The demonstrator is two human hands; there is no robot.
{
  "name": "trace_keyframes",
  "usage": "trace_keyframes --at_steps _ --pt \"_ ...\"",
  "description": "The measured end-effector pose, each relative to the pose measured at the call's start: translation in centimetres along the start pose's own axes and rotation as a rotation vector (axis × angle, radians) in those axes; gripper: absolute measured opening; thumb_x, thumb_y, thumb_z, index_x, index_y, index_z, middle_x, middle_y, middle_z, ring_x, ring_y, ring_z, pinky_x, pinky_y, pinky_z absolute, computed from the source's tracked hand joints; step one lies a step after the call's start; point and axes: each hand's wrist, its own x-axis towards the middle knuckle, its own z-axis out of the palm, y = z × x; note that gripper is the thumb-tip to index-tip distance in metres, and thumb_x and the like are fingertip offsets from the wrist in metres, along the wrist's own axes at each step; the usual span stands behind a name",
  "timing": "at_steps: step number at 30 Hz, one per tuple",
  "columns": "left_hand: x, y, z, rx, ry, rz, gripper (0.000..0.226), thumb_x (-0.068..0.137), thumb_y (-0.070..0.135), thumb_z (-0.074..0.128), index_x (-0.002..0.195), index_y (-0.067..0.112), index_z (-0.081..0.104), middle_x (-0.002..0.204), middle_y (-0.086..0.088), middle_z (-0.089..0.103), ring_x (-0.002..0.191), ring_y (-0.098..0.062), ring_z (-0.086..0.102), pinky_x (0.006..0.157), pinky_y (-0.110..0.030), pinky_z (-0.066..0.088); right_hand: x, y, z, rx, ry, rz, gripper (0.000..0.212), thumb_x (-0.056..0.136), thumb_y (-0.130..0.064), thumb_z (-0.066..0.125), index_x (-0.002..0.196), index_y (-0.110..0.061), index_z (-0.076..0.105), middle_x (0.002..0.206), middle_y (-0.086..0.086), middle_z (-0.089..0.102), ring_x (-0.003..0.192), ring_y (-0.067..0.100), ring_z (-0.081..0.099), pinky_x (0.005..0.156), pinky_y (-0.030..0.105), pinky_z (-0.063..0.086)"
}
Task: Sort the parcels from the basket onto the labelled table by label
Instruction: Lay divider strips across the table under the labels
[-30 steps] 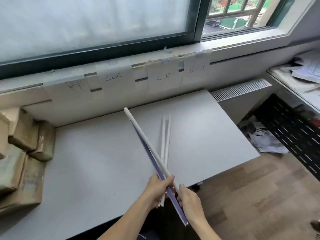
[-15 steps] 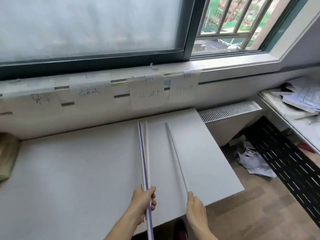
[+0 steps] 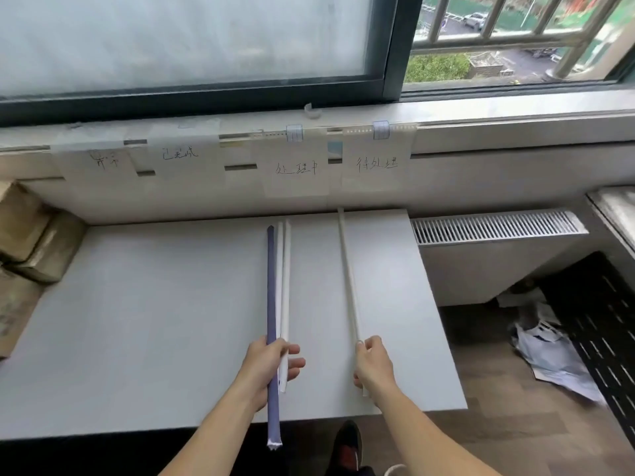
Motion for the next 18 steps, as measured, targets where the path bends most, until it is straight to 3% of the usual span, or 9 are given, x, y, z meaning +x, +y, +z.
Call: trace_keyframes --at_steps 7,13,18 --pt "-0.4 -0.4 1.2 -0.019 0.031 -0.003 0.015 0.1 0.0 0.05 0.111 -0.006 0.057 0.109 -0.025 0.069 0.079 -0.032 0.076 0.063 -0.035 0.062 0.0 -0.1 0.2 -0.133 -0.042 -0.069 0.022 0.107 -0.029 0.034 0.091 -0.014 0.038 0.088 0.011 0.058 0.063 0.026 0.057 0.05 0.034 0.048" --pt "-0.5 -1.1 0.7 0.004 0.033 0.0 0.013 0.099 -0.001 0.05 0.111 -0.001 0.055 0.11 -0.023 0.068 0.082 -0.032 0.078 0.066 -0.037 0.061 0.2 0.3 1.4 -0.224 0.016 -0.106 0.026 0.106 -0.036 0.037 0.09 -0.017 0.044 0.091 0.01 0.063 0.08 0.033 0.068 0.072 0.049 0.06" --pt "-0.2 -0.8 -0.5 0.025 0.019 0.008 0.014 0.099 -0.001 0.049 0.112 0.0 0.056 0.111 -0.023 0.068 0.083 -0.033 0.078 0.067 -0.038 0.063 -0.4 0.5 2.0 -0.212 0.052 -0.113 0.022 0.109 -0.031 0.035 0.093 -0.018 0.041 0.091 0.007 0.059 0.079 0.025 0.06 0.065 0.039 0.048"
